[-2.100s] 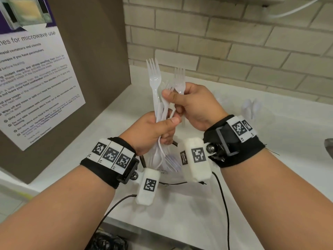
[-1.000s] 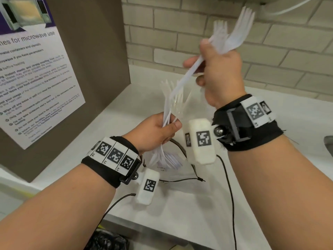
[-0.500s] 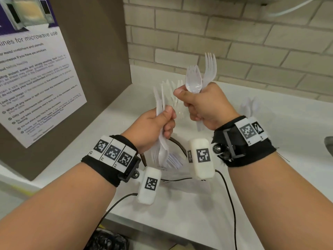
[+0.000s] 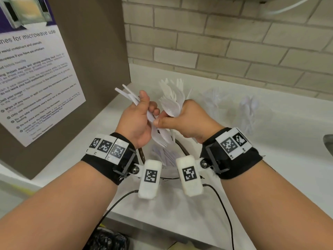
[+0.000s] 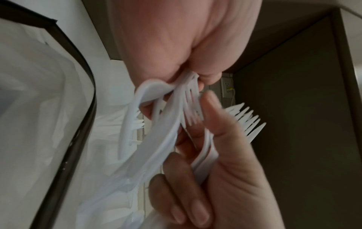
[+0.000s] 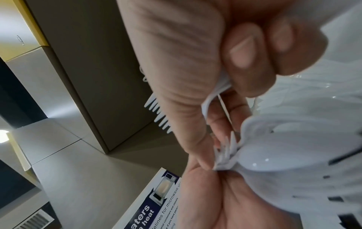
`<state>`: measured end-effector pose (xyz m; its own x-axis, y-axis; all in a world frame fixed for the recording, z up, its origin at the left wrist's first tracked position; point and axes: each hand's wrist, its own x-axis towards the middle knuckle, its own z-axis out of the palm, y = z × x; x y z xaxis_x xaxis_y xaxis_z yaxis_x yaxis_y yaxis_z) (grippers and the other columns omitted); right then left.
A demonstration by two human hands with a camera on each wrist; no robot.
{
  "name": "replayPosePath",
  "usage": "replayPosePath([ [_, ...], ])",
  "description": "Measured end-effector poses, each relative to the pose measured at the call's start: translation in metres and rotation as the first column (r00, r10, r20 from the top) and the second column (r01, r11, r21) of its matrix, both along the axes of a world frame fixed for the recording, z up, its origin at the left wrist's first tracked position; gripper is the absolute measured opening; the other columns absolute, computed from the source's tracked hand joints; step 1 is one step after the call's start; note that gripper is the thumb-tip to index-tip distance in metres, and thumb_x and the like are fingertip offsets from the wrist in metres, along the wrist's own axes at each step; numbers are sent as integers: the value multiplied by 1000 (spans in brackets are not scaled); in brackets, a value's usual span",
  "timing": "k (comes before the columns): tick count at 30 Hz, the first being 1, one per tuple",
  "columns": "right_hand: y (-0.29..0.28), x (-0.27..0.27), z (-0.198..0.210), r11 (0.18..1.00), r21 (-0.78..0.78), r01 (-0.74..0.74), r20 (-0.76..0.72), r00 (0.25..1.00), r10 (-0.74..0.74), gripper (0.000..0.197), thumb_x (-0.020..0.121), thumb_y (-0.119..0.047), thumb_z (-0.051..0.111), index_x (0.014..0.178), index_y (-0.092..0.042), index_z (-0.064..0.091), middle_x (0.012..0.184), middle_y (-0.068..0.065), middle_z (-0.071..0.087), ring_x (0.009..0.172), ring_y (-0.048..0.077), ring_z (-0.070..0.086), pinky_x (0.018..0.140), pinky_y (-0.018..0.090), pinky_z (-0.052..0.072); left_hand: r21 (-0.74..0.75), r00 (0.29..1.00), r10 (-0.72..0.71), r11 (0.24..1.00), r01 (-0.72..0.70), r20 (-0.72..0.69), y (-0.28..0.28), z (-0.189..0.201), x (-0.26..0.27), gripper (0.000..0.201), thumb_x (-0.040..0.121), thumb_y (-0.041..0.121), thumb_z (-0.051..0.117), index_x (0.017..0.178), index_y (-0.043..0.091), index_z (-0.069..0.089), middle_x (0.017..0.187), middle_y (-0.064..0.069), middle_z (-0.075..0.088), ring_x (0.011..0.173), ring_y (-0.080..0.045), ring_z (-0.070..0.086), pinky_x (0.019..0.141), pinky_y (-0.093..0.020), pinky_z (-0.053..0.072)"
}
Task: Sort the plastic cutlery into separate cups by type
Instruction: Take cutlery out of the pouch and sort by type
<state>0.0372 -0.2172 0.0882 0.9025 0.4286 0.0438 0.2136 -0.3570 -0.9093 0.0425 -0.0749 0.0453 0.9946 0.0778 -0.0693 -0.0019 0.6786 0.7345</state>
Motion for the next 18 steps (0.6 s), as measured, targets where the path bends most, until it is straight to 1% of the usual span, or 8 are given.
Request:
replayPosePath([
  [2, 3, 3, -1, 994, -102, -30, 96, 995, 40, 18, 73, -18, 83, 72, -28, 67, 63, -14, 66, 62, -4, 60, 64, 13, 47, -59, 1000, 23, 998, -23, -12, -2, 1, -2, 33, 99, 39, 44, 79, 14, 47, 58, 2, 43, 56, -12, 48, 62, -28, 55],
  [3, 3, 6, -2, 988, -151, -25, 119, 992, 43, 19, 70, -23, 84, 73, -28, 67, 68, -12, 67, 67, -2, 62, 69, 17, 49, -92, 1000, 28, 995, -29, -15, -3, 2, -3, 34, 100, 39, 42, 78, 13, 46, 57, 1, 43, 54, -13, 49, 60, -28, 55],
  [6, 2, 8, -5, 985, -172, -13, 112, 993, 33, 46, 57, -37, 90, 95, -27, 67, 84, -13, 69, 84, 4, 66, 80, 24, 53, -180, 996, 69, 981, -77, -50, -2, 3, 0, 37, 100, 41, 41, 75, 14, 47, 55, 2, 44, 52, -13, 49, 62, -35, 56],
  [9, 8, 7, -9, 968, -250, -13, 193, 979, 63, 67, 51, -45, 91, 108, -31, 60, 98, -18, 65, 95, 2, 62, 84, 21, 50, -204, 997, 17, 978, -33, -76, 2, 2, 3, 41, 97, 45, 44, 73, 13, 53, 75, -8, 57, 72, -21, 63, 73, -42, 57],
  [11, 11, 8, -10, 950, -312, -12, 207, 975, 80, 58, 54, -43, 89, 103, -29, 61, 96, -14, 66, 91, 5, 63, 79, 21, 50, -153, 996, -33, 988, 20, -81, 1, 1, 2, 40, 97, 46, 44, 77, 14, 56, 94, -12, 58, 93, -28, 65, 76, -44, 57],
  [14, 8, 13, -9, 916, -400, 13, 216, 973, 81, 30, 63, -35, 84, 78, -27, 60, 74, -9, 63, 70, 8, 61, 63, 22, 46, -88, 997, -64, 994, 60, -49, 0, -3, -2, 36, 98, 45, 41, 80, 17, 54, 87, -5, 55, 91, -26, 63, 78, -43, 57],
  [16, 5, 16, -8, 881, -474, 12, 216, 971, 103, 28, 64, -38, 81, 79, -23, 63, 73, -7, 63, 68, 10, 61, 61, 25, 49, 9, 994, -107, 994, 108, -36, -3, -5, -4, 37, 98, 47, 38, 84, 17, 55, 95, -9, 59, 99, -27, 62, 90, -45, 53],
  [18, 4, 15, -7, 855, -519, 6, 235, 962, 136, 30, 63, -44, 80, 80, -25, 65, 74, -4, 66, 69, 10, 63, 62, 28, 53, 90, 991, -131, 987, 133, -27, -8, -5, -7, 40, 99, 47, 35, 84, 16, 56, 92, -10, 65, 94, -26, 65, 87, -44, 53],
])
